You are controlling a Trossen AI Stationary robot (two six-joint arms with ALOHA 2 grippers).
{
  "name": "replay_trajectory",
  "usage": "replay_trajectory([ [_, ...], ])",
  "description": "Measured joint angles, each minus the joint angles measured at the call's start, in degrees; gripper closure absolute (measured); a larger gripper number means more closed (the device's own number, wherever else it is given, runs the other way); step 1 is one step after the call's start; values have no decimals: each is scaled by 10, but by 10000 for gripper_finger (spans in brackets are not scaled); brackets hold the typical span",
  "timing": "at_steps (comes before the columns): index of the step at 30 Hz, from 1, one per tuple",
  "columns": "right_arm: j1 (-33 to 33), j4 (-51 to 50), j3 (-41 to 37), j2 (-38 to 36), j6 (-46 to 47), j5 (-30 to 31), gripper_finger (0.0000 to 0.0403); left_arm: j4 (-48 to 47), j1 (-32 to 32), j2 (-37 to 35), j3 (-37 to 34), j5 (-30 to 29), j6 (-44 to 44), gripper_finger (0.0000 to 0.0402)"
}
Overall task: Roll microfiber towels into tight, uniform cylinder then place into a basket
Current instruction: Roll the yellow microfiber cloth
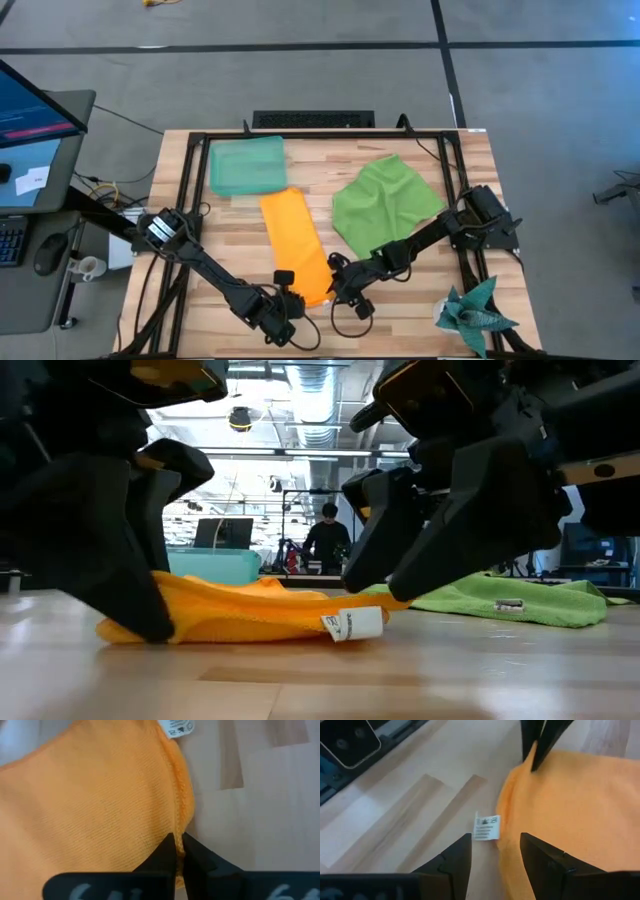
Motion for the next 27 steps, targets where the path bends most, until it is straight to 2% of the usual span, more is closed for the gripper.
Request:
replay_trajectory([
  [5,-11,-10,0,0,1,1,219,3,-6,-21,0,-41,-6,399],
  [20,-18,-57,0,0,45,1,243,3,-4,-26,1,-47,-18,397],
  [27,-22,-63,0,0,43,8,254,3,4,-26,1,-70,-56,396],
])
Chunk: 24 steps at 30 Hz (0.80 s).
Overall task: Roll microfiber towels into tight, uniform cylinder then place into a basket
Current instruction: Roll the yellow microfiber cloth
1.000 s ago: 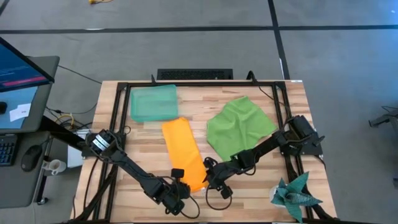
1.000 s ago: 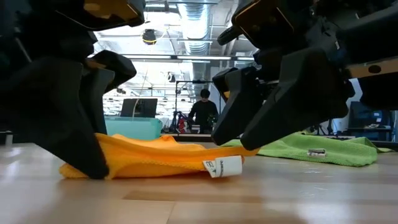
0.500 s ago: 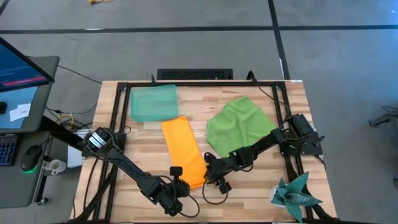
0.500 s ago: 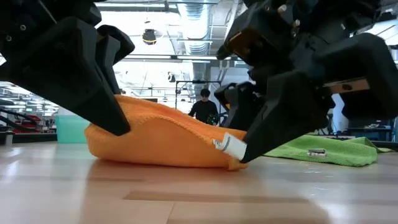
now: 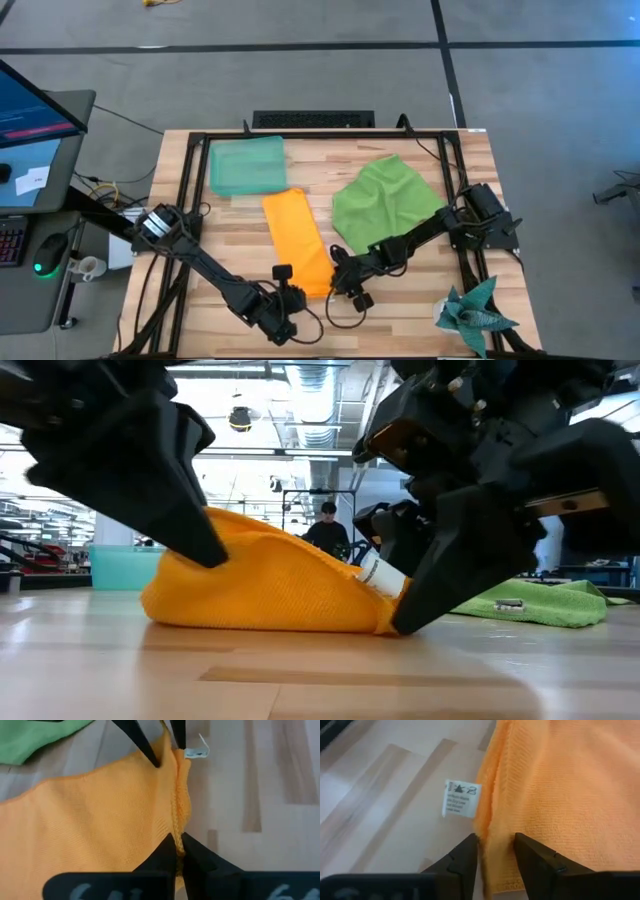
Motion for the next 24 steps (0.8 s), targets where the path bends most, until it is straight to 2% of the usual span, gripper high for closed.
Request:
replay_trajectory([
  [6,1,-3,0,0,-1,10,307,0,2,0,0,-19,-11,396],
  [13,1,-3,0,-1,-1,11,388,-26,1,-1,0,-20,-37,396],
  [18,1,-4,0,-7,-1,11,384,-68,-5,-1,4,-18,-63,396],
  [24,13,-9,1,-42,13,13,397,-160,-17,-1,49,-14,-91,396],
])
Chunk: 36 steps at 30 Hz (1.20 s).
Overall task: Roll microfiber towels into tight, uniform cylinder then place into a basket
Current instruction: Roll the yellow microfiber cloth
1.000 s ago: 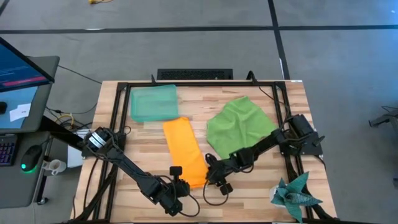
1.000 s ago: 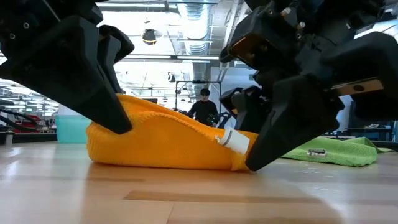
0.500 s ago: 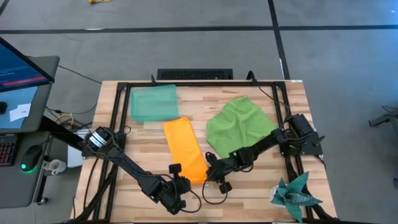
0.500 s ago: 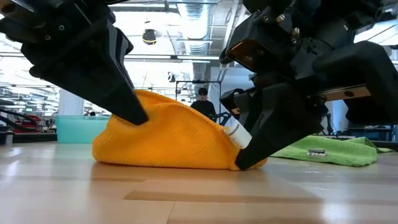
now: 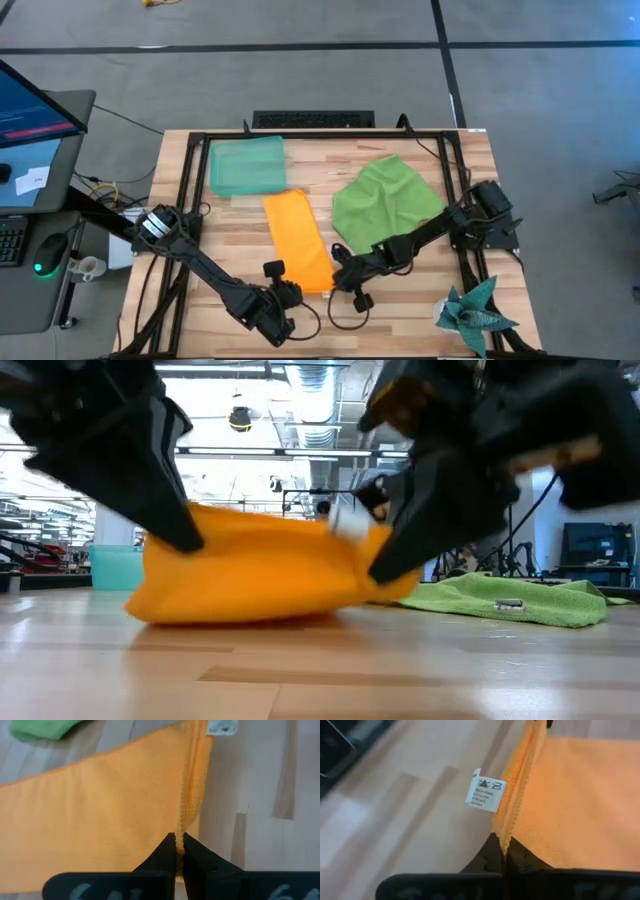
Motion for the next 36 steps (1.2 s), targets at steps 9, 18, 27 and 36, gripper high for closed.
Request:
replay_trajectory([
  [9,42,-11,0,-71,17,3,398,-88,-32,-1,86,-8,0,396],
  [18,59,-15,1,-111,109,2,389,-161,-60,-1,173,-27,-1,398],
  [27,74,-118,79,-109,149,7,392,-263,-74,0,220,-14,-72,399],
  [36,63,-180,106,-108,122,56,393,-289,-72,0,220,-16,-57,399],
])
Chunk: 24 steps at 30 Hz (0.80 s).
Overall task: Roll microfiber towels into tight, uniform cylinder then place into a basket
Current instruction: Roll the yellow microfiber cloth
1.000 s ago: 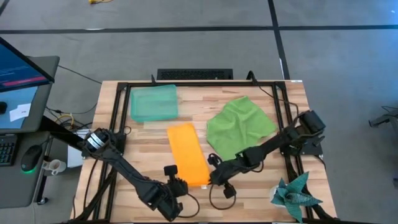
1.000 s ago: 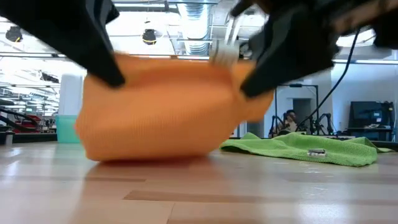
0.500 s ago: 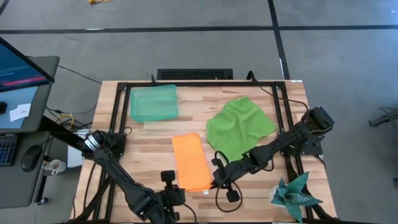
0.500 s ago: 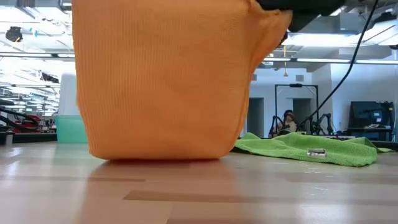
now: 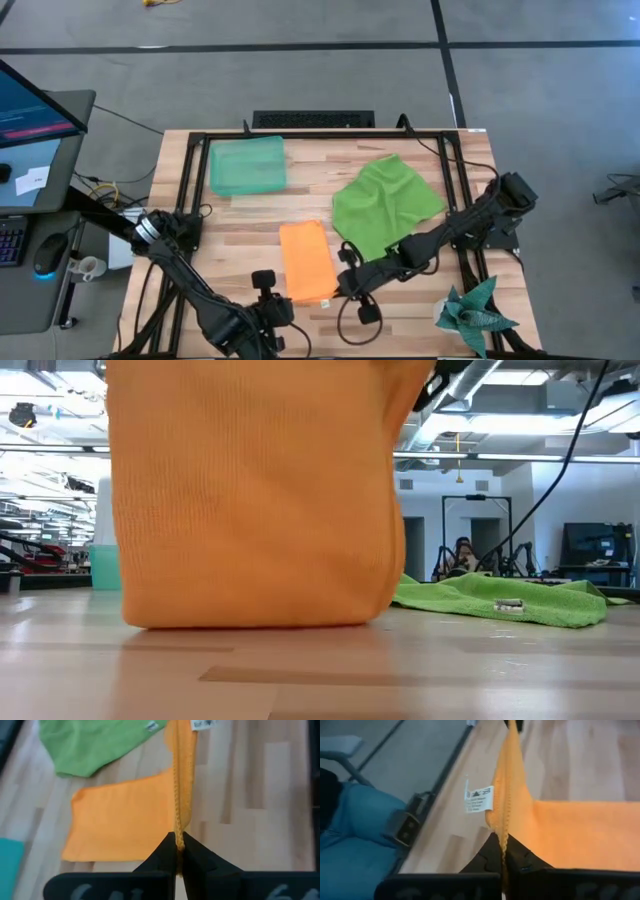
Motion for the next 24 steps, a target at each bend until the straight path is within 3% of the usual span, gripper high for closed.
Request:
replay_trajectory([
  [8,-48,-28,-1,19,-6,21,390,-36,17,0,-34,-58,5,400],
  [16,-97,-18,0,76,-21,23,394,-37,60,1,-115,-56,-15,400],
  [24,-153,-34,-2,70,-50,15,392,-31,111,0,-147,-63,0,399],
])
